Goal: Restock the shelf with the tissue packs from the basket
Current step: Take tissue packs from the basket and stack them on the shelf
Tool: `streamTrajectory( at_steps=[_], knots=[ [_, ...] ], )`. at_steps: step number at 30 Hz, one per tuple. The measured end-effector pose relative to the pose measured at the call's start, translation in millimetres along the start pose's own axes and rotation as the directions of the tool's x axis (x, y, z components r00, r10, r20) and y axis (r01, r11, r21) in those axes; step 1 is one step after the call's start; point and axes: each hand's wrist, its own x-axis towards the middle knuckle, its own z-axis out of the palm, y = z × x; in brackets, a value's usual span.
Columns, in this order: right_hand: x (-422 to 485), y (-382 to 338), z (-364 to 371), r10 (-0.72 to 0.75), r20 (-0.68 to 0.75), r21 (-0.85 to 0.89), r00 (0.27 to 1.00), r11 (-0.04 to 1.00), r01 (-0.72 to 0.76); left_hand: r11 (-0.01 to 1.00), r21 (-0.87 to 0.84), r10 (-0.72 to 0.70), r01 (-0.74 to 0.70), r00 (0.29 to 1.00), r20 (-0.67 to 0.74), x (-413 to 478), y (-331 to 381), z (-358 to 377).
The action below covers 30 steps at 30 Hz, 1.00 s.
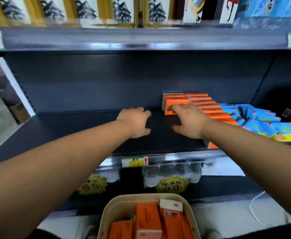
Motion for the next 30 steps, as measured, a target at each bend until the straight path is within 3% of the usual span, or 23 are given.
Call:
streamTrajectory(
  at_steps=[5, 10, 17, 21, 25, 30],
  knots=[
    [-46.6, -26.9, 31.9, -0.032, 0.093, 0.005, 0.995, 0.999, 0.032, 0.994, 0.002, 0.111, -0.111, 0.993, -0.05, -62.8, 25.8, 30.3],
    [-93.6, -40.2, 76.6, -0.07, 0.155, 0.016, 0.985, 0.998, 0.068, 0.986, -0.113, 0.122, -0.123, 0.992, -0.018, -109.8, 47.7, 83.7],
    [-148.1, -51.4, 157.9, -0.122, 0.272, 0.065, 0.955, 0.992, 0.108, 0.964, -0.264, 0.093, -0.001, 0.937, 0.338, -152.7, 62.4, 173.1],
    [-164.9, -45.0, 201.6, -0.035, 0.404, 0.073, 0.914, 0.997, 0.006, 0.903, -0.376, -0.012, 0.209, 0.887, 0.462, -166.0, 67.4, 222.3],
    [-175.3, -35.5, 234.0, 0.035, 0.563, -0.038, 0.826, 0.999, -0.017, 0.674, -0.562, -0.096, 0.479, 0.812, 0.576, -178.7, 74.0, 256.0],
    [-185.2, -21.5, 254.7, 0.043, 0.679, -0.144, 0.733, 0.987, 0.076, 0.537, -0.576, -0.161, 0.617, 0.745, 0.648, -171.1, 71.2, 265.4]
  ],
)
